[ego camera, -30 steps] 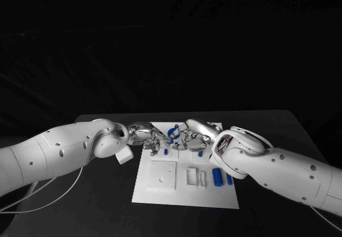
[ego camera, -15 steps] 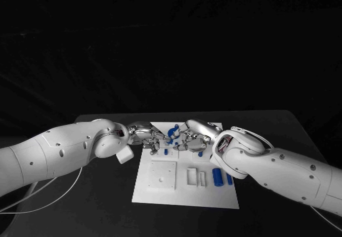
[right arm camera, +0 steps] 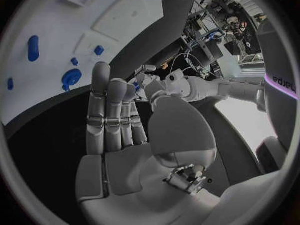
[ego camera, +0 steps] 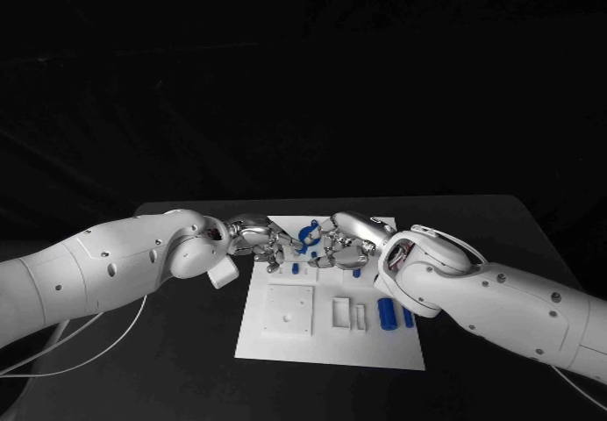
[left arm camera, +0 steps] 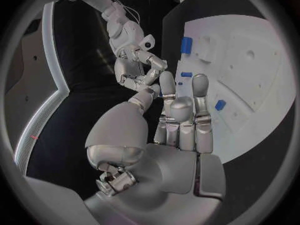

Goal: Assemble the parts on the task board

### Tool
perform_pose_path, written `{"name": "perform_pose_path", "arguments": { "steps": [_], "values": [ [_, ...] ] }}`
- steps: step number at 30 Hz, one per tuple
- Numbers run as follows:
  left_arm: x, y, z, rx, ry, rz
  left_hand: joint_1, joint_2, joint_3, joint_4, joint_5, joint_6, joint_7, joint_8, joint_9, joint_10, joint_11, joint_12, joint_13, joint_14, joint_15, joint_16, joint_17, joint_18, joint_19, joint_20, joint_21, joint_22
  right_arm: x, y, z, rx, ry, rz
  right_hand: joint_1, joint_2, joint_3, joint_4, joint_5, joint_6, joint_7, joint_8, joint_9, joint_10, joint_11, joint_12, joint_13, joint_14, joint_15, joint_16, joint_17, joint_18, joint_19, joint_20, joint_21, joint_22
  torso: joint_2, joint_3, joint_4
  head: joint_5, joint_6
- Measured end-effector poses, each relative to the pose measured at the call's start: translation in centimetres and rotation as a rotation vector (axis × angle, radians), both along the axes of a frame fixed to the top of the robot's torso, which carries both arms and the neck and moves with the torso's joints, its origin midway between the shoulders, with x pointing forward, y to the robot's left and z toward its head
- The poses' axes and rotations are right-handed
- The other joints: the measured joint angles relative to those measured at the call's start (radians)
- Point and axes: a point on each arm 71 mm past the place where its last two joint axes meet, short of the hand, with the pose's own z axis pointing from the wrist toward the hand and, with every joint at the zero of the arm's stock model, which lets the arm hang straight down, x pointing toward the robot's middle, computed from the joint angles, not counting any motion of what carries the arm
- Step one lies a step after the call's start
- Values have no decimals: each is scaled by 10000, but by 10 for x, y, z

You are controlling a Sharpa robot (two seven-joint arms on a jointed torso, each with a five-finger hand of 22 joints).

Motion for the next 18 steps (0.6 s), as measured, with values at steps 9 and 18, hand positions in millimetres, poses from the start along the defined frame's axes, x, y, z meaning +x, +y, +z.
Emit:
{"name": "perform_pose_path", "arguments": {
  "steps": [9, 18],
  "values": [
    [1, -5, -1, 464, -200, 201, 0, 0, -12, -12, 316, 39, 39, -3, -12, 9, -59, 32, 0, 19, -54, 0, 90, 0, 16, -16, 0, -1, 22, -29, 9, 740, 305, -1272, 360, -173, 106, 1004, -89, -771, 96, -26, -48, -297, 87, 109, -784, -170, 100, -208, -418, 3, 62, 87, -737, -423, 2, 12, 13, 55, 25],
    [3, 2, -6, 1860, -269, 1116, -159, -150, -26, -26, 1484, 127, 126, -106, -103, 12, -68, 334, -62, 163, -53, 50, 459, -2, 131, -83, 153, -2, 55, -94, 43, 2407, 497, -3264, 444, -194, 892, 439, -128, -768, 98, -26, -47, -333, 51, 207, -1040, -206, 65, -208, -465, 3, 99, 51, -771, -229, 5, 7, 8, 115, -80]
  ]
}}
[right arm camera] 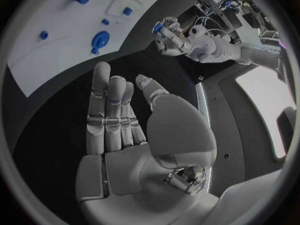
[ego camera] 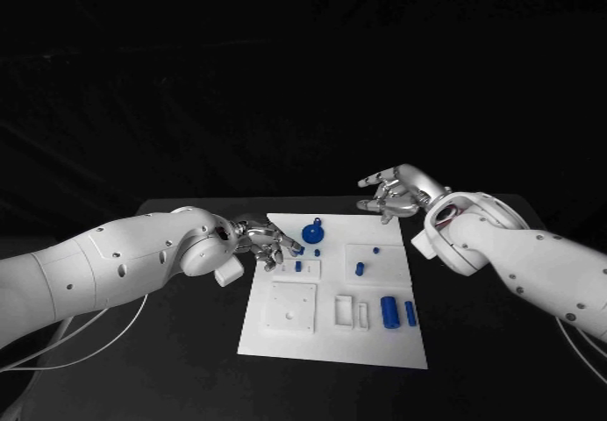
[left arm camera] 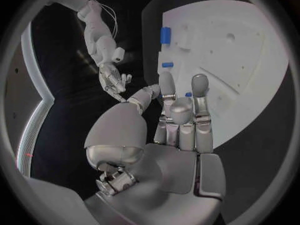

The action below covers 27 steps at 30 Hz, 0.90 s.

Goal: Assemble the parts on the task board

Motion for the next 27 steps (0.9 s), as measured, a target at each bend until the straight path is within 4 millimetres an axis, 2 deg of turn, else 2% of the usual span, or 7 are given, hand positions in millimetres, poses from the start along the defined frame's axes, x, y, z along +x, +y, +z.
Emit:
{"name": "perform_pose_path", "arguments": {
  "steps": [6, 10, 13, 15, 21, 25, 27],
  "values": [
    [2, 7, -2, 1046, -242, 788, -173, -29, 0, 0, 100, 60, -19, 1, -98, -2, -1, 57, -76, 53, -22, 0, 52, 0, 0, 0, 0, -1, 12, -37, 11, 918, 41, -986, -153, -72, 450, -199, 296, 129, 27, 0, 0, 1, 1, 0, -69, 0, 0, 0, -12, 0, -1, 0, 0, 132, -1, 12, -14, 130, -99],
    [2, 11, -2, 1763, -573, 1187, -185, -42, -26, -26, 100, 88, -22, 0, -135, 30, -36, 57, -103, 71, -37, -1, 55, 0, -1, 0, 41, -1, 22, -60, 19, 1320, -251, -1596, -236, -156, 1218, -532, 402, 439, -5, 0, 0, -17, -18, -1, -197, -36, -36, 0, -33, 0, -59, -59, 36, 422, -6, 13, -6, 190, -161],
    [1, 11, -4, 2298, -873, 1367, -187, -44, -28, -28, 100, 89, -23, 0, -167, 30, -37, 95, -115, 72, -37, -1, 70, 0, -1, 0, 41, -2, 28, -74, 23, 1500, -526, -1951, -297, -217, 1399, -598, 516, 480, 32, 0, 1, -17, -18, -1, -228, -36, -36, 0, -33, 0, -97, -18, 108, 617, -14, 12, -6, 214, -190],
    [1, 9, -6, 2600, -1035, 1424, -213, -70, -28, -28, 100, 90, -23, 0, -183, 29, -37, 95, -116, 73, -36, -1, 70, 1, -1, 0, 41, -1, 30, -80, 23, 1582, -657, -2116, -297, -217, 1421, -620, 644, 508, 10, 0, 1, -17, -18, -1, -228, -36, -37, 1, -33, 1, -134, -55, 114, 732, -21, 6, 0, 228, -211],
    [-2, 6, -15, 3451, -1423, 1504, -256, -112, -28, -29, 100, 145, -76, -1, -217, 29, -38, 174, -116, 124, -57, 75, 186, 1, 31, 32, 80, -2, 34, -92, 23, 1863, -1050, -2467, -403, -323, 1570, -612, 1504, 869, -82, 0, 23, 1, -5, -2, -250, -36, -37, 1, -8, 2, -133, -54, 156, 927, -27, 7, 0, 263, -248],
    [-1, 5, -20, 3870, -1554, 1527, -263, -120, -27, -29, 99, 162, -91, -3, -217, 28, -38, 226, -116, 157, -87, 153, 276, 2, 30, 32, 119, 3, 35, -96, 23, 2014, -1223, -2584, -403, -323, 1597, -638, 1522, 869, -82, 0, 23, -3, -9, -87, -346, -73, -74, 1, -2, 1, -206, -53, 156, 1059, -29, -7, -10, 294, -271],
    [-1, 5, -24, 4037, -1571, 1548, -263, -120, -27, -29, 99, 162, -91, -24, -212, 28, -38, 227, -129, 157, -87, 153, 277, 2, 30, 32, 119, 6, 36, -97, 23, 2066, -1267, -2618, -414, -334, 1597, -638, 1522, 909, -71, 0, 23, 106, -97, -478, -794, -76, -76, -318, -269, 0, -279, -50, -37, 965, -32, -12, -10, 297, -278]
  ]
}}
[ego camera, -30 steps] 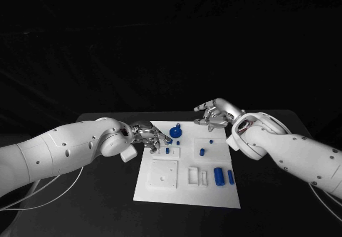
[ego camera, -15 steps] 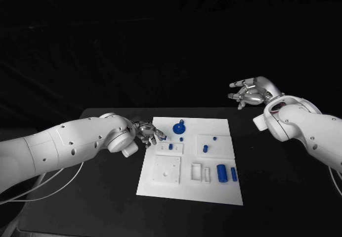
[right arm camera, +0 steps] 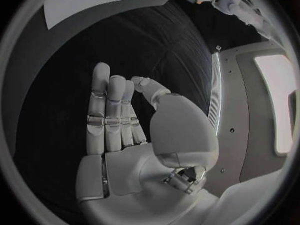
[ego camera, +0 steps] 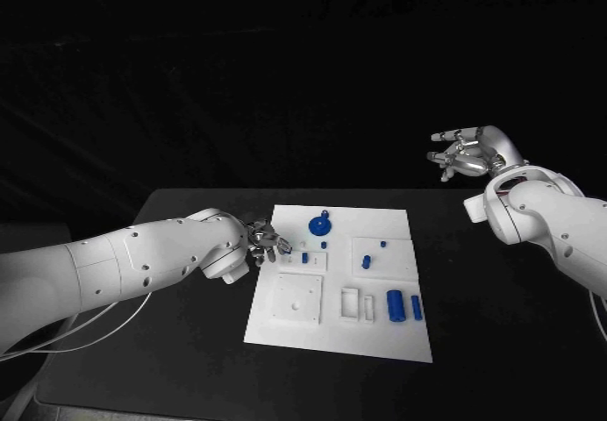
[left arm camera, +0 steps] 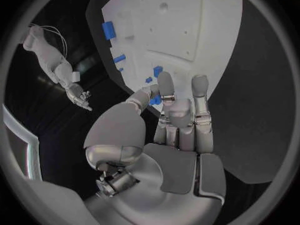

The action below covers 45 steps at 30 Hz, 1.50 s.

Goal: Assemble the parts on the task board

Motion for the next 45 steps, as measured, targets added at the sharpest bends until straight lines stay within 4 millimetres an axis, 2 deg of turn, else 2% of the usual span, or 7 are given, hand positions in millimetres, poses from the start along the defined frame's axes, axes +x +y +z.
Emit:
{"name": "perform_pose_path", "arguments": {
  "steps": [5, 9, 12, 15, 21, 28, 45],
  "values": [
    [2, -3, -6, 312, -59, 50, 2, 1, 0, 0, -56, 1, 0, -17, 0, -1, -1, 0, 0, 35, 34, 0, 0, 0, 0, 0, 0, -1, 2, -1, -2, 96, -38, -22, -82, 52, -98, 88, -43, 141, 59, 0, 0, 352, 50, -1210, -1474, 282, 71, -1748, -1252, 0, -33, 65, -1030, -1042, -8, -17, 4, -59, 0],
    [4, -5, -8, 478, -107, 57, 13, 13, 0, 0, -57, 2, -1, -19, -1, -2, -1, 0, -5, 35, 35, 0, -4, 0, -1, 0, 0, -1, 3, 0, -2, 175, -35, 23, -80, 54, -334, 153, -49, 115, 119, 0, 0, 417, 114, -1763, -2267, 452, 189, -2672, -1713, 0, 121, 211, -1650, -1909, -8, -16, -1, -63, 0],
    [5, -6, -8, 568, -133, 57, 16, 15, 0, -1, -58, 3, -1, -35, -2, -2, -2, 0, -10, 35, 35, 0, -13, 0, -1, 0, 0, -2, 3, 1, -3, 231, -27, 67, -28, 106, -433, 179, -49, 118, 122, 0, -1, 453, 150, -1839, -2597, 561, 170, -3038, -1781, 2, 277, 158, -1823, -2446, -2, -5, -7, -62, 0],
    [5, -8, -10, 630, -133, 47, 16, 15, -12, -12, -59, 5, -4, -36, -5, -3, -3, 0, -10, 35, 36, 0, -13, 0, -1, 0, 39, -2, 4, 3, -4, 287, -2, 121, -28, 107, -433, 179, -88, 175, 68, 0, -1, 453, 151, -1839, -2687, 561, 170, -3109, -1727, 2, 312, 190, -1822, -2654, 2, 1, -7, -58, -25],
    [5, -11, -14, 710, -77, 46, 29, 27, -12, -13, -98, 22, -20, -56, -14, -6, -6, 0, -21, 35, 37, -1, -25, 0, -1, 0, 39, -3, 5, 7, -5, 366, 64, 246, -28, 106, -432, 179, -88, 211, 100, 0, -1, 468, 165, -1770, -2780, 632, 170, -3245, -1616, 2, 312, 190, -1822, -2917, 8, 9, -8, -32, -43],
    [6, -11, -16, 788, -12, 69, 30, 27, -13, -13, -135, 26, -24, -57, -7, -8, -7, 0, -34, 41, 46, -1, -81, 0, -1, 0, 39, -4, 5, 8, -7, 394, 146, 322, -27, 106, -432, 179, -88, 211, 100, 0, 4, 433, 130, -1770, -2813, 632, 170, -3281, -1600, 1, 312, 190, -1822, -3007, 12, 25, -13, -28, -4],
    [7, -10, -18, 1050, 51, 1, 31, 28, -14, -15, -116, 28, -24, -34, 36, -8, -8, -4, -45, 48, 58, -1, -121, 0, -2, 0, 38, -6, 4, 10, -11, 413, 311, 487, -27, 106, -431, 179, -87, 207, 97, 0, 8, 434, 132, -1770, -2849, 632, 170, -3283, -1601, 1, 312, 190, -1760, -3054, 17, 19, -2, -69, 65]
  ]
}}
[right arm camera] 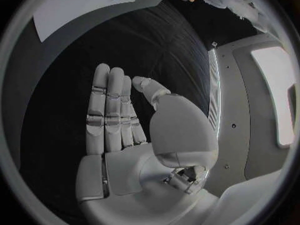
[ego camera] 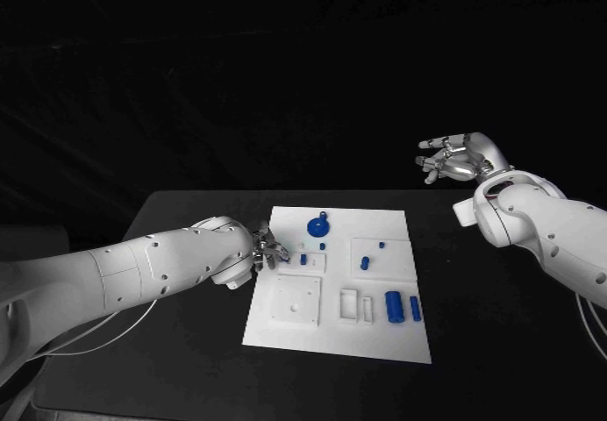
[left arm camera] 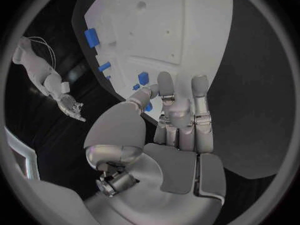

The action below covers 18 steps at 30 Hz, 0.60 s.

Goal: Assemble the parts on the task board

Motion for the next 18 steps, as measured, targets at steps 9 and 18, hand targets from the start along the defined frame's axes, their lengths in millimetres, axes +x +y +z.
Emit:
{"name": "perform_pose_path", "arguments": {
  "steps": [9, 18],
  "values": [
    [0, 0, -1, 73, 93, -64, 14, 13, -13, -13, -1, 1, 0, -1, 2, 0, 0, -1, -9, -13, 14, 0, -14, 0, 0, 0, 0, -1, -1, 2, -1, 13, 21, 81, 0, 0, -26, -26, 1, -1, -1, 0, 0, 1, 1, 0, -19, 0, 0, -50, 20, 0, 0, 0, 52, -47, 0, -8, 4, 57, 16],
    [1, -1, -1, 130, 81, -90, 16, 15, -13, -14, -19, 1, 0, -4, 20, 39, 39, -1, -11, -12, 18, 0, -14, 0, 0, 0, 0, -2, -2, 5, -1, 28, 33, 181, 40, 40, -26, -26, 6, -2, -2, 0, -1, 3, 3, -1, -44, 0, 0, -50, 29, 0, 0, 0, 153, -46, -3, -12, 5, 46, 12]
  ]
}}
